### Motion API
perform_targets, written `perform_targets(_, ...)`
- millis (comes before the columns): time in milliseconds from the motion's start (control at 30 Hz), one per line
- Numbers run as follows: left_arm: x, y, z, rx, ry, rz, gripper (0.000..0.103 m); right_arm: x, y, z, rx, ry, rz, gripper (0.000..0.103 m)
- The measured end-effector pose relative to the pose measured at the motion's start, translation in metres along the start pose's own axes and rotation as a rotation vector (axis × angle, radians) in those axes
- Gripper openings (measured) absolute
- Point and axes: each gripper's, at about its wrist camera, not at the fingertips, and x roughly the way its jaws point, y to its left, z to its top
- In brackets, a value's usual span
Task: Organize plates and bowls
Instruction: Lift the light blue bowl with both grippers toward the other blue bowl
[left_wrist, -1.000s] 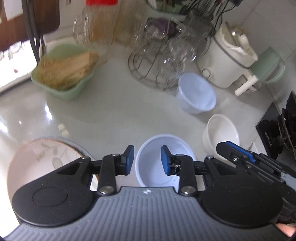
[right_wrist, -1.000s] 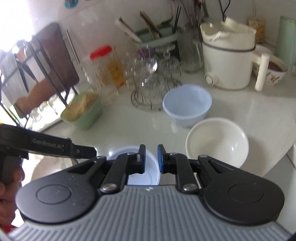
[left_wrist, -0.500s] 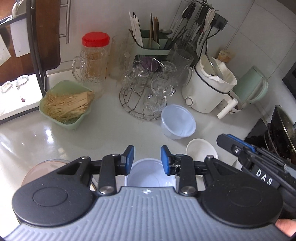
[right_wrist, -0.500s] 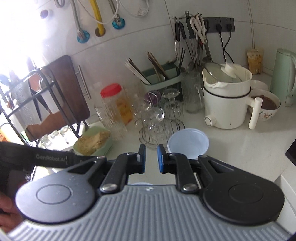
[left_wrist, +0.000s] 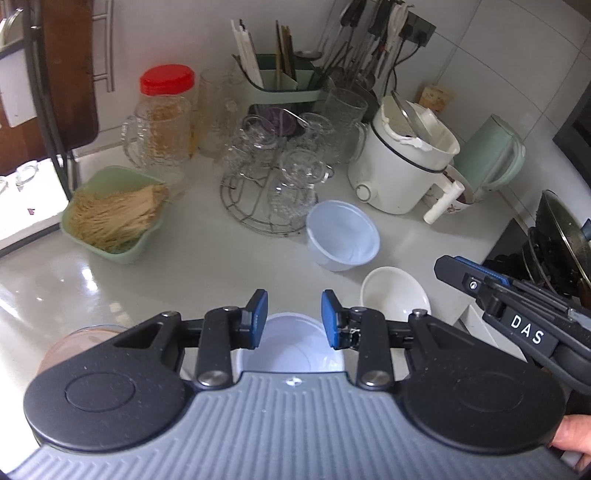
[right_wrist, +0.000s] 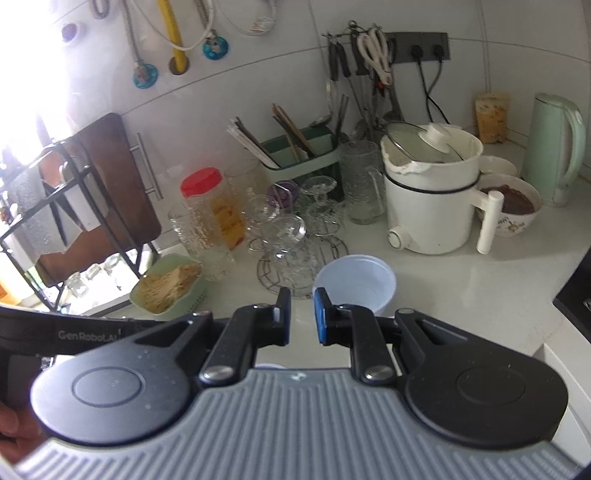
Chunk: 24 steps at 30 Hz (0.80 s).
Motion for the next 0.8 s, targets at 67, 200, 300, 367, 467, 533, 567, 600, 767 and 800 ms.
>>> perform_targets(67, 0.004, -0.004, 0.002, 0.015, 0.003, -0.009, 0.037, 0.002, -0.006, -0.001, 0.012, 0.005, -0.015, 0.017)
perform_targets(200, 0.018, -0.017, 0.007, 0.061, 0.004, -0.002, 0.037, 0.007, -0.018, 0.000, 0.032, 0.016, -0.043, 0.017)
perform_targets(300, 0.031, -0.023, 0.014, 0.076, 0.006, -0.007, 0.037, 0.011, -0.028, 0.002, 0.046, 0.021, -0.055, 0.017)
perform_targets(367, 0.042, -0.028, 0.018, 0.081, 0.010, 0.007, 0.037, 0.016, -0.034, 0.003, 0.047, 0.024, -0.063, 0.017)
perform_targets(467, 0.063, -0.044, 0.026, 0.132, 0.008, 0.016, 0.037, 0.027, -0.044, 0.007, 0.061, 0.036, -0.064, 0.017)
perform_targets(533, 0.077, -0.053, 0.030, 0.157, 0.014, 0.010, 0.039, 0.036, -0.051, 0.010, 0.066, 0.042, -0.075, 0.017)
perform_targets(567, 0.083, -0.056, 0.032, 0.163, 0.018, 0.010, 0.041, 0.040, -0.054, 0.012, 0.071, 0.046, -0.075, 0.017)
perform_targets(600, 0.089, -0.058, 0.035, 0.163, 0.020, 0.009, 0.042, 0.045, -0.058, 0.014, 0.074, 0.051, -0.076, 0.017)
perform_targets(767, 0.119, -0.058, 0.044, 0.139, 0.044, 0.015, 0.050, 0.073, -0.077, 0.024, 0.073, 0.068, -0.080, 0.017)
perform_targets(800, 0.126, -0.056, 0.046, 0.130, 0.055, 0.015, 0.053, 0.079, -0.080, 0.025, 0.070, 0.074, -0.078, 0.017)
